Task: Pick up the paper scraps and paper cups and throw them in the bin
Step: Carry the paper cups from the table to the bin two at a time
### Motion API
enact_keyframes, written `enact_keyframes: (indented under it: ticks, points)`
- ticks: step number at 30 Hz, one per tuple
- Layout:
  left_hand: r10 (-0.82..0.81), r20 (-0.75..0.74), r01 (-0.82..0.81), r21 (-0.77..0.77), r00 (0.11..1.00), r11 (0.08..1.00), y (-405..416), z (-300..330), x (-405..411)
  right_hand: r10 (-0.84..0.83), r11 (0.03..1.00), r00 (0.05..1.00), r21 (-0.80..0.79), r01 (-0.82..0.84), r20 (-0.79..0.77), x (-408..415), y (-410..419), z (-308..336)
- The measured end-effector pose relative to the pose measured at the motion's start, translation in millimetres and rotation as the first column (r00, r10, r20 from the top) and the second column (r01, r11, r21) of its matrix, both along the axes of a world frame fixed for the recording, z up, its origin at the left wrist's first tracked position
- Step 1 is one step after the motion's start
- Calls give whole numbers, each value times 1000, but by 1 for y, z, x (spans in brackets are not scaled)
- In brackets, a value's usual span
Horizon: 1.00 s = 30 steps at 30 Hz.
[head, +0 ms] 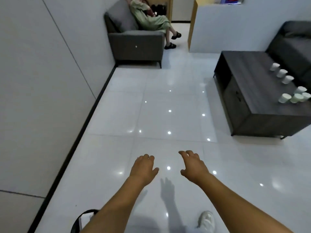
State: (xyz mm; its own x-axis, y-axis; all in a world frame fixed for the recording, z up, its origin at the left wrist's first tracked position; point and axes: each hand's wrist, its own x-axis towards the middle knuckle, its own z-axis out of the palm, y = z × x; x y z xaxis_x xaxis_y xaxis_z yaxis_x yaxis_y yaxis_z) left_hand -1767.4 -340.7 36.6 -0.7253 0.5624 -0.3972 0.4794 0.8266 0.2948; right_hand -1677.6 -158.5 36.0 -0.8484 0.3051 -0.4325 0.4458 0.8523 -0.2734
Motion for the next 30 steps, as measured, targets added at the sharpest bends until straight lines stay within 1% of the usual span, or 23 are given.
enact_keyframes:
  ticks: [2, 6, 11, 17, 21, 23, 26, 30]
  points:
    - [-81, -15, 81, 8, 997, 997, 50, 1, 3, -86, 996, 996, -1, 86, -7, 17, 44, 4]
    - [-191, -17, 192, 26, 981, 981, 155, 3, 17, -221, 975, 975, -4, 221, -6, 51, 133, 4]
    - [-292, -13, 292, 49, 956, 955, 300, 1, 46, -338, 941, 941, 14, 338, -17, 91, 258, 3]
    - [-435, -4, 434, 62, 901, 899, 451, 8, 80, -510, 860, 860, -7, 510, -17, 140, 386, 7]
    - [-513, -22, 513, 60, 858, 856, 529, 12, 82, -574, 818, 817, -1, 575, -50, 162, 448, 6]
    - [-538, -18, 538, 61, 843, 841, 567, 10, 79, -601, 799, 798, -6, 602, -41, 166, 478, 4]
    - [-575, -18, 575, 66, 818, 816, 623, 5, 71, -633, 774, 774, -18, 633, -24, 162, 524, 1]
    - [-590, -11, 589, 86, 807, 804, 698, -4, 52, -668, 744, 744, -27, 667, -28, 143, 590, -4]
